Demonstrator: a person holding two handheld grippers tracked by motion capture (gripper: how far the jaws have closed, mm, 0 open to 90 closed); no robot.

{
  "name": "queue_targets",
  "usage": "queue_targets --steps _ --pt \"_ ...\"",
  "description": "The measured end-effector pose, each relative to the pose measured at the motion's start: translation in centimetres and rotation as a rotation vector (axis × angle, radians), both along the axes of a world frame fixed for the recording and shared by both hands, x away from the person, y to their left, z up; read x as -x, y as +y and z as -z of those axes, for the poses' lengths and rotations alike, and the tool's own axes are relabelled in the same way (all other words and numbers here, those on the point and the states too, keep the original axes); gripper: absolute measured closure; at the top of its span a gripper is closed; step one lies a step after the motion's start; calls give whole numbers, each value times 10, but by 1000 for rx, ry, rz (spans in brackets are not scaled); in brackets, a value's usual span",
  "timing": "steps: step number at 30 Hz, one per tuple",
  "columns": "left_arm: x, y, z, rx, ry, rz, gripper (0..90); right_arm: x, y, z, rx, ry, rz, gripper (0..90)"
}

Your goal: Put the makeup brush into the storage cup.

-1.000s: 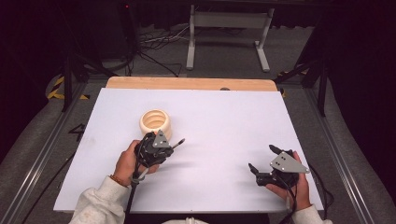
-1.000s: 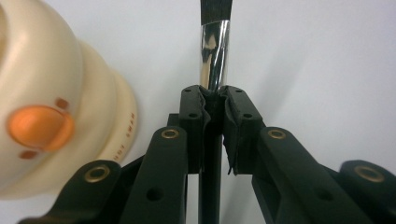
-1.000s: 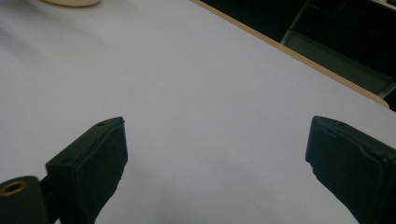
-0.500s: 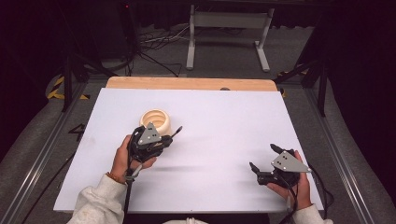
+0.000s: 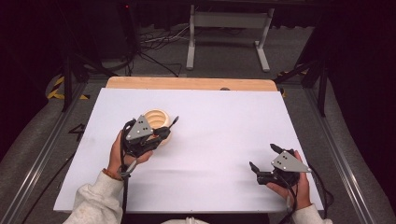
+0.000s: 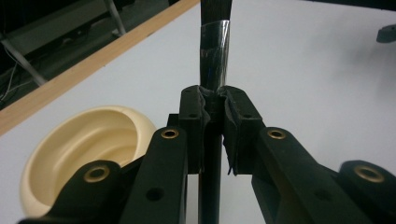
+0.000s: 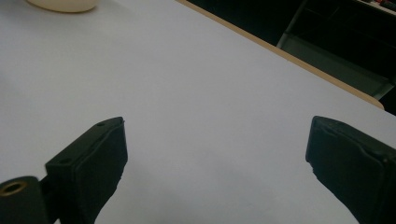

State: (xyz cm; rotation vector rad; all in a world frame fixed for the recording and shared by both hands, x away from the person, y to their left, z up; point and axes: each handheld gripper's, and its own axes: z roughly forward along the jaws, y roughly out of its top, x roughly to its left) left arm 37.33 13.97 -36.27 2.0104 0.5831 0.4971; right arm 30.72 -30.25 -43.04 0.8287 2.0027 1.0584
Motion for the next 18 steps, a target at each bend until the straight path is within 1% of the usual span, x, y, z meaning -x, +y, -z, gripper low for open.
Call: queue_targets --steps 1,2,3,4,5,7,8,10,11,13,15,18 --pt "0 0 0 0 0 0 791 0 0 0 0 0 0 64" --pt "0 1 -1 1 -10 0 792 0 0 0 0 1 -1 64" --pt "-1 3 -4 17 -14 -1 792 0 0 0 1 0 0 64" --pt "-2 4 -6 27 -27 -4 792 0 0 0 1 0 1 64" --pt "-2 4 -6 27 -27 -4 791 0 -1 0 -3 2 2 64" --pt "-3 6 -9 45 -32 -1 792 0 -1 0 -3 4 1 64" --pt "-3 6 -10 45 -38 -4 792 -1 -1 0 -2 6 1 63" --pt "-5 7 -14 63 -50 -2 792 -1 -2 1 -8 7 -3 63" --pt "-6 8 -16 65 -64 -6 791 -1 -2 1 -7 6 -1 63" --pt "-8 9 -19 84 -63 -2 792 -1 -2 1 -5 5 -2 63" --pt "-9 9 -20 85 -61 -1 792 -1 -2 1 -4 6 -2 63" --pt "-12 11 -23 102 -72 -6 791 -1 -2 1 -4 10 0 63"
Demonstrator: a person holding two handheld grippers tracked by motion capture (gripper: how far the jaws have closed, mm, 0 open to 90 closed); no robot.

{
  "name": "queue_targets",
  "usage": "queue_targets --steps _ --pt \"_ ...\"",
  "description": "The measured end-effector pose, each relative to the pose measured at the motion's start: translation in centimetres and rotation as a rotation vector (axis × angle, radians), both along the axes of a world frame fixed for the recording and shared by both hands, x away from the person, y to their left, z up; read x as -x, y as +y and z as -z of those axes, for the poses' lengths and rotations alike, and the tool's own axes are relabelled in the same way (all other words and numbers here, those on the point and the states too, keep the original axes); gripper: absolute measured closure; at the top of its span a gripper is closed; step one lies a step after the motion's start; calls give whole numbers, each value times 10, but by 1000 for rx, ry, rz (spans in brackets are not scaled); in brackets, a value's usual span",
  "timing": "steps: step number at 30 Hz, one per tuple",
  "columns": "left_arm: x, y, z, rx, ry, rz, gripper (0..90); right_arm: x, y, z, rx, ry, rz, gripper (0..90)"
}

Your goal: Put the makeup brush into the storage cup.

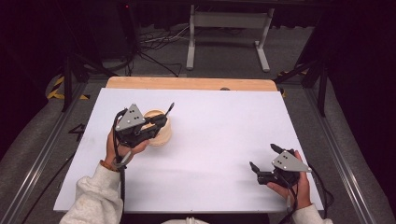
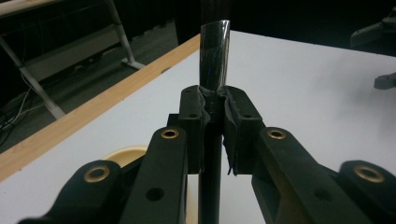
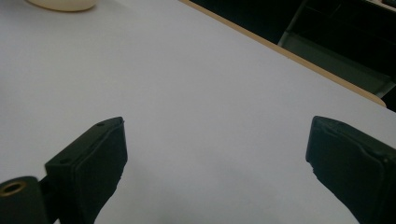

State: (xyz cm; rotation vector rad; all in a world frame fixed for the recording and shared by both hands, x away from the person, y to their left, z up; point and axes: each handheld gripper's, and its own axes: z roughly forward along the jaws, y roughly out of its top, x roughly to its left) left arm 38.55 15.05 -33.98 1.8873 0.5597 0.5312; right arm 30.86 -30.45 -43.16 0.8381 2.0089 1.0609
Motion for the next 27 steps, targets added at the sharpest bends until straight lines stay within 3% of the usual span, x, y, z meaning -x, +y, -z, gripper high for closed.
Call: queue_targets --steps 11,15,21,27 --pt "-19 8 5 67 -52 -27 791 0 0 1 -2 2 -1 63" --pt "-29 14 12 113 -37 -11 791 -1 -1 1 -1 5 0 63" --pt "-39 15 18 120 -44 -28 791 0 -1 1 -9 4 4 63" --pt "-51 24 28 169 -20 -21 791 0 0 2 -4 11 1 63"
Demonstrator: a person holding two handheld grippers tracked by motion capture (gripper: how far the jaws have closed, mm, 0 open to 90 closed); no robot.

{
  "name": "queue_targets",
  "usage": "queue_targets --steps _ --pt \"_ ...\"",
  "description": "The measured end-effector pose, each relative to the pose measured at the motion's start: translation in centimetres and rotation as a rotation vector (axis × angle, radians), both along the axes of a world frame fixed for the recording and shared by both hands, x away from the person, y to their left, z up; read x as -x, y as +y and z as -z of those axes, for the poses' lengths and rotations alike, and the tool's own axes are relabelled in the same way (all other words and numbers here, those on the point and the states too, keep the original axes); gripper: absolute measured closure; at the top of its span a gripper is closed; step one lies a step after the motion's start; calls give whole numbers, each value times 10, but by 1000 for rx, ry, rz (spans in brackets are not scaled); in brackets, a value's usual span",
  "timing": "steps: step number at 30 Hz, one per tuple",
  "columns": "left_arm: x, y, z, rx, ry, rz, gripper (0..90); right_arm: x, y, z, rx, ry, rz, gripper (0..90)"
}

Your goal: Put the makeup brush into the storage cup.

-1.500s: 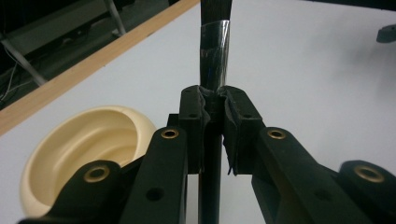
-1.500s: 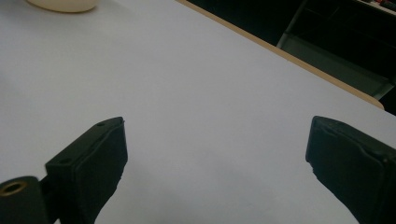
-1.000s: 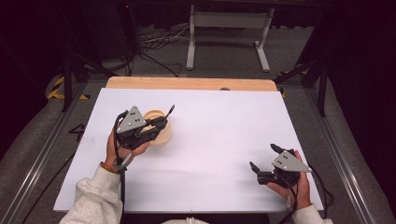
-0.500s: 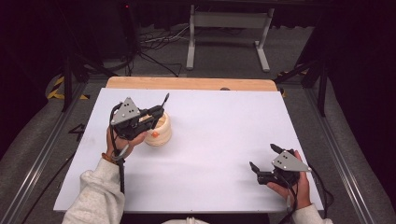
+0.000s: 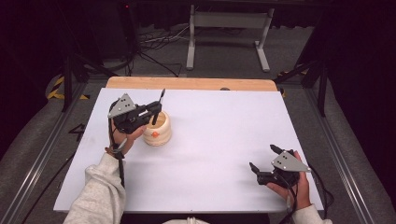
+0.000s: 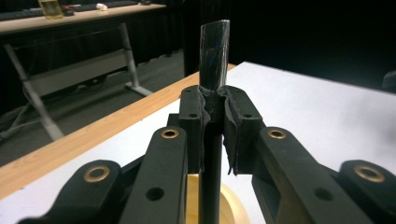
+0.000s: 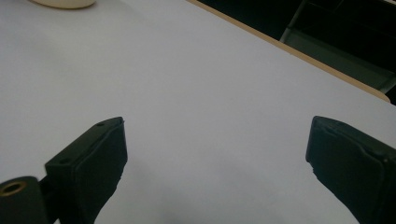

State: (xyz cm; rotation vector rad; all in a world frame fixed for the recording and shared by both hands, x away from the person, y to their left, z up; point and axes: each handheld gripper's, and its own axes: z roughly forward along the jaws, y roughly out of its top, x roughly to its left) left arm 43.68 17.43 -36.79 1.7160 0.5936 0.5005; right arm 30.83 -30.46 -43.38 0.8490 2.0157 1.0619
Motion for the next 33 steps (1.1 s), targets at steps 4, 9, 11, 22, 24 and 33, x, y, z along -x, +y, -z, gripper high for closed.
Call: queue_targets --steps 4,9,11,22,24,33 --pt "-5 8 7 36 16 -10 791 1 -2 0 -4 0 8 63" --pt "-9 14 17 36 31 -24 791 3 -2 0 2 0 6 63" --pt "-10 15 21 40 38 -20 791 3 -2 0 4 -3 6 63" --pt "-9 12 33 -3 64 -32 790 4 -3 -2 0 -12 4 63" --pt "-8 10 35 -17 69 -28 790 4 -2 -2 -1 -11 3 63" --pt "-7 2 41 -59 81 -12 789 5 -2 -2 1 -12 -3 63"
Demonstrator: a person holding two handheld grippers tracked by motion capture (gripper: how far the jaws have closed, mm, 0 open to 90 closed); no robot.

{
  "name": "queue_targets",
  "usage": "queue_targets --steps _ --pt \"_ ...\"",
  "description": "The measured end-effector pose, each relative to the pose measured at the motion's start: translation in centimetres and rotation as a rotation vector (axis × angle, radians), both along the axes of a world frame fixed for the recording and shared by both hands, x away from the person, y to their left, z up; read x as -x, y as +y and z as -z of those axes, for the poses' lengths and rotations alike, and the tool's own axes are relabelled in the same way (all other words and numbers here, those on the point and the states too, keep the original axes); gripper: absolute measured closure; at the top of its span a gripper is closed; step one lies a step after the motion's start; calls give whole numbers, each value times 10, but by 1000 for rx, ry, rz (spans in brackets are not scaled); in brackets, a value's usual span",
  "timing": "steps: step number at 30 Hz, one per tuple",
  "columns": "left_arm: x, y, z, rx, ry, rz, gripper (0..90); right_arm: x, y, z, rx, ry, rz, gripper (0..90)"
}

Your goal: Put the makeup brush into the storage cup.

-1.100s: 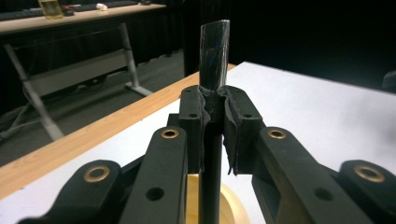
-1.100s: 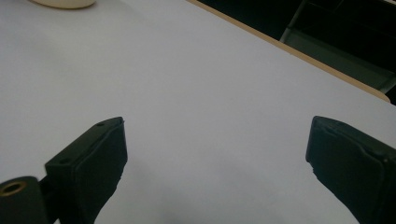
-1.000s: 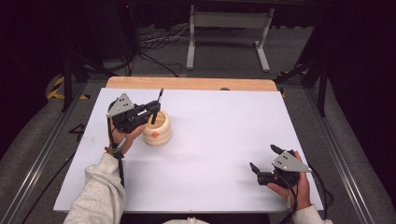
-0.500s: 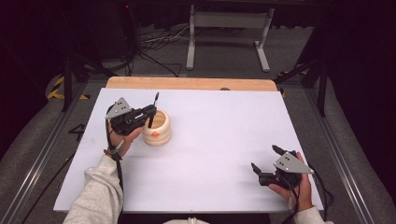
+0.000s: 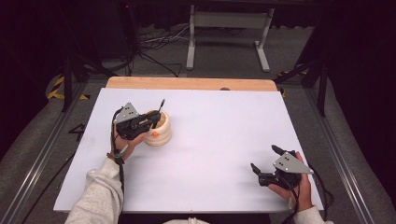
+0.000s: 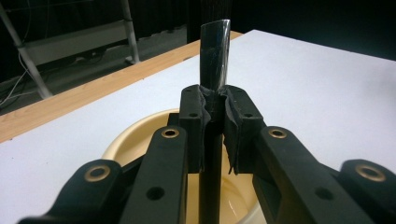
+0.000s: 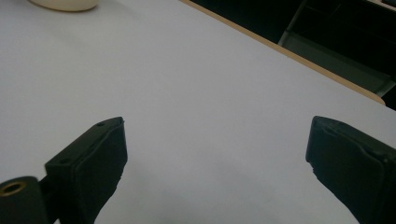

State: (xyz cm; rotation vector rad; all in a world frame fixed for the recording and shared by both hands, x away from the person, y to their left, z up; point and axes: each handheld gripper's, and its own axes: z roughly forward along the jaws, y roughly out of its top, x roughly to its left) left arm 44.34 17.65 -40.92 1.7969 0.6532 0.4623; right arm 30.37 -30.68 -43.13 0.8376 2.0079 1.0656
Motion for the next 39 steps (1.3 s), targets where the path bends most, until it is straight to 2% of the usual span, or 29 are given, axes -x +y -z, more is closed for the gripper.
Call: queue_targets --steps 4,8,27,39 --pt "1 0 2 -3 1 -1 789 0 0 0 -1 -1 1 63" --pt "1 -1 3 -29 -1 -1 789 0 0 0 0 1 -3 63" --pt "0 2 5 -32 10 -19 787 0 0 0 2 2 -4 63" --pt "1 4 4 -48 -1 -30 785 0 0 0 4 3 -7 63"
